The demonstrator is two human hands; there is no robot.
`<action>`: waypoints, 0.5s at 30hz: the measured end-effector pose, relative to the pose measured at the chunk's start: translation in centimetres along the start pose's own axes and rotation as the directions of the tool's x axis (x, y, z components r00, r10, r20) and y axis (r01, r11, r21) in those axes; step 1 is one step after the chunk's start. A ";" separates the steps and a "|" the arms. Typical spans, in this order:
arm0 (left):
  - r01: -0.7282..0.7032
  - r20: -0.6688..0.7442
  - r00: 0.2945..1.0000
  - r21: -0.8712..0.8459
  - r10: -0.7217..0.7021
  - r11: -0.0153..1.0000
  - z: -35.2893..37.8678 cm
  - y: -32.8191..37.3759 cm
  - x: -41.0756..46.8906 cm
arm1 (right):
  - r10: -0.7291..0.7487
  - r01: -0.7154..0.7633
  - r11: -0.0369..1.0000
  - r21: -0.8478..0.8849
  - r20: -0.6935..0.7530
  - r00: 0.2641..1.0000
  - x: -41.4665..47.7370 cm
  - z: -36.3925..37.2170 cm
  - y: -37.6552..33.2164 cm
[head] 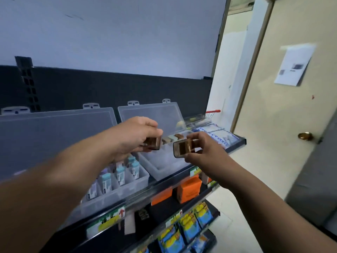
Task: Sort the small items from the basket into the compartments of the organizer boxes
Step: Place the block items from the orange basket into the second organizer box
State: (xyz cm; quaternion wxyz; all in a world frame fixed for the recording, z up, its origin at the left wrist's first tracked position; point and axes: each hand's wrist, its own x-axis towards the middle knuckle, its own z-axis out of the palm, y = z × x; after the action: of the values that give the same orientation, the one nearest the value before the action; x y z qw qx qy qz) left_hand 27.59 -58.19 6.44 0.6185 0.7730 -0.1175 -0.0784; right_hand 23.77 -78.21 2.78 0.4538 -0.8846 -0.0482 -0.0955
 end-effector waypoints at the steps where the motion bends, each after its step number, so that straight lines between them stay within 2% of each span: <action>1: -0.003 0.008 1.000 0.012 0.003 1.000 0.3 0.1 1.7 | 0.009 -0.009 1.000 -0.012 -0.011 1.000 1.4 -0.7 0.8; 4: -0.030 0.054 0.998 0.075 0.026 0.997 1.1 0.4 6.2 | 0.047 -0.050 0.998 -0.045 -0.056 0.997 4.9 -2.8 3.2; 7: -0.071 0.021 0.997 0.176 0.068 0.982 2.5 0.7 10.0 | 0.065 -0.071 0.996 -0.059 -0.087 0.994 8.0 -4.9 5.8; 10: -0.099 0.013 0.995 0.258 0.099 0.961 4.2 0.7 12.9 | 0.045 -0.048 0.998 -0.042 -0.079 0.996 10.8 -6.6 8.2; 15: -0.090 -0.049 0.992 0.398 0.120 0.913 7.4 0.6 18.2 | -0.018 0.010 0.994 -0.110 -0.071 0.997 17.6 -9.3 12.0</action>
State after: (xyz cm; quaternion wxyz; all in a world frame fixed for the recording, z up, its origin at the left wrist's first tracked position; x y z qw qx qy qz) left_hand 43.03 -70.33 5.80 0.4569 0.8768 -0.1498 0.0084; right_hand 41.83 -92.74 2.30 0.4055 -0.9038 -0.0329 -0.1330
